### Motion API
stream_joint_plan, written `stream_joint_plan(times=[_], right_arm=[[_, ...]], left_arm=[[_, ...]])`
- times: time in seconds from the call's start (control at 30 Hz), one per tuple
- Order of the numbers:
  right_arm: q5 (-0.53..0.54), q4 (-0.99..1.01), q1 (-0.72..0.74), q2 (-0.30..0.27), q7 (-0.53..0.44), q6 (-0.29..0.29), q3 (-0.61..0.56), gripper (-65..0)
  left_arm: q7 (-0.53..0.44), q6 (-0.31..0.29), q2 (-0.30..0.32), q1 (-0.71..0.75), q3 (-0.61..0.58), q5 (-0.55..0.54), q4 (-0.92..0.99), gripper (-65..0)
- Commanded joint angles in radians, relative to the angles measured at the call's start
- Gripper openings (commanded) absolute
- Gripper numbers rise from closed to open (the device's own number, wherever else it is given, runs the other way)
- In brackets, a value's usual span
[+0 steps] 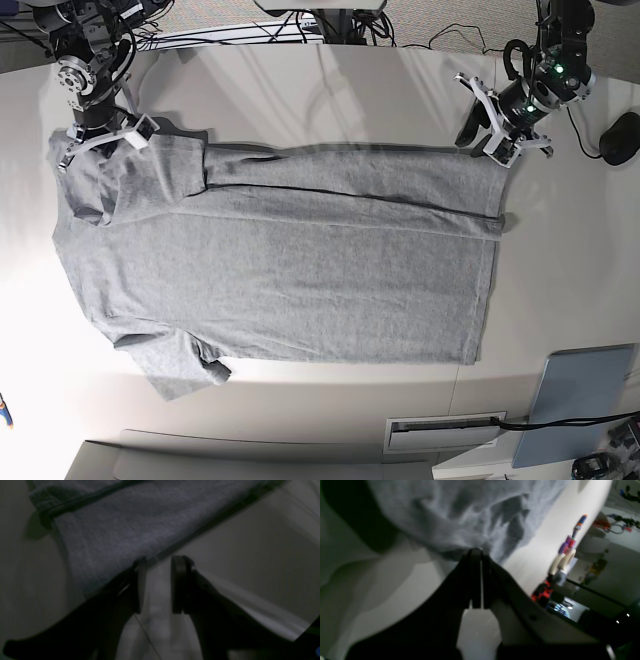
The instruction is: Fold the T-shirt properly
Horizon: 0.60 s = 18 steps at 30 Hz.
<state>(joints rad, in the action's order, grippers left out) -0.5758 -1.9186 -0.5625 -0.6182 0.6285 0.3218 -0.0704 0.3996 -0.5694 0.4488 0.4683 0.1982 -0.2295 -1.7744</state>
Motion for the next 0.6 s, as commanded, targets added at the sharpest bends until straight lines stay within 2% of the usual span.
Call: stream_joint_plan(times=[0.0, 0.27, 0.57], right_arm=[[-0.004, -0.019, 0.005, -0.019, 0.0, -0.014, 0.012, -65.0], [0.035, -0.019, 0.071, -0.019, 0.0, -0.034, 0.013, -65.0], [0.151, 0.047, 0.307, -0.019, -0.01, -0.043, 0.013, -65.0]], left_arm=[[-0.022, 0.003, 0.011, -0.003, 0.007, -0.01, -0.017, -49.7], [-0.021, 0.003, 0.011, -0.002, 0.007, -0.01, -0.017, -49.7], [-0.013, 0.003, 0.011, 0.0, 0.007, -0.01, -0.017, -49.7]])
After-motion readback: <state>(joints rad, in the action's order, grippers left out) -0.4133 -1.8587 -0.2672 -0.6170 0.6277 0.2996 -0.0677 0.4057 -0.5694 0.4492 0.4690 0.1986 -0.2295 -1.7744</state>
